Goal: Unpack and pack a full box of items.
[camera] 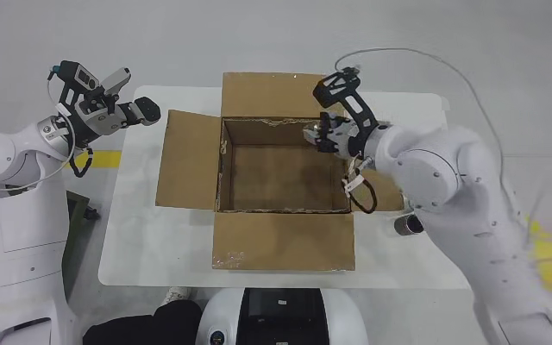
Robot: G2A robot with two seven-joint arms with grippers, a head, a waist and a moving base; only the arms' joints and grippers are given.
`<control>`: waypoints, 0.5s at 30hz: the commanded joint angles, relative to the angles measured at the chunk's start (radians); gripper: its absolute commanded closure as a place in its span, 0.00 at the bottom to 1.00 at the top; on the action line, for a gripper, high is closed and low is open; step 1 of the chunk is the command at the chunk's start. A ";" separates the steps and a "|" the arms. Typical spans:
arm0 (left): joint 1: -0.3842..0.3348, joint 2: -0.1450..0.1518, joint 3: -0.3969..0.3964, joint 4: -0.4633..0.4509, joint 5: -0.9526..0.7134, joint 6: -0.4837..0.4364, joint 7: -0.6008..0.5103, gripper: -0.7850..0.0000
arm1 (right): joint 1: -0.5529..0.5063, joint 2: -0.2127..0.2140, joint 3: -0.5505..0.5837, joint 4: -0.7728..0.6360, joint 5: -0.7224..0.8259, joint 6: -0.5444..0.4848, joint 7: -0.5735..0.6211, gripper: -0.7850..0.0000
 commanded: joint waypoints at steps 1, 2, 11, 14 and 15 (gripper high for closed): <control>0.000 0.000 0.000 0.000 0.000 0.000 0.000 0.00 | 0.026 -0.010 -0.034 0.044 0.021 0.000 -0.019 1.00; 0.000 0.000 0.000 0.000 0.000 0.000 0.000 0.00 | 0.036 -0.016 -0.050 0.064 0.032 -0.001 -0.028 1.00; 0.000 0.000 0.000 0.000 0.000 0.000 0.000 0.00 | 0.127 -0.071 -0.213 0.224 0.101 -0.020 -0.066 1.00; 0.000 0.000 0.000 0.000 0.000 0.000 0.000 0.00 | 0.157 -0.093 -0.271 0.271 0.118 -0.031 -0.067 1.00; 0.000 0.000 0.000 0.000 0.000 0.000 0.000 0.00 | 0.165 -0.101 -0.289 0.286 0.126 -0.033 -0.068 1.00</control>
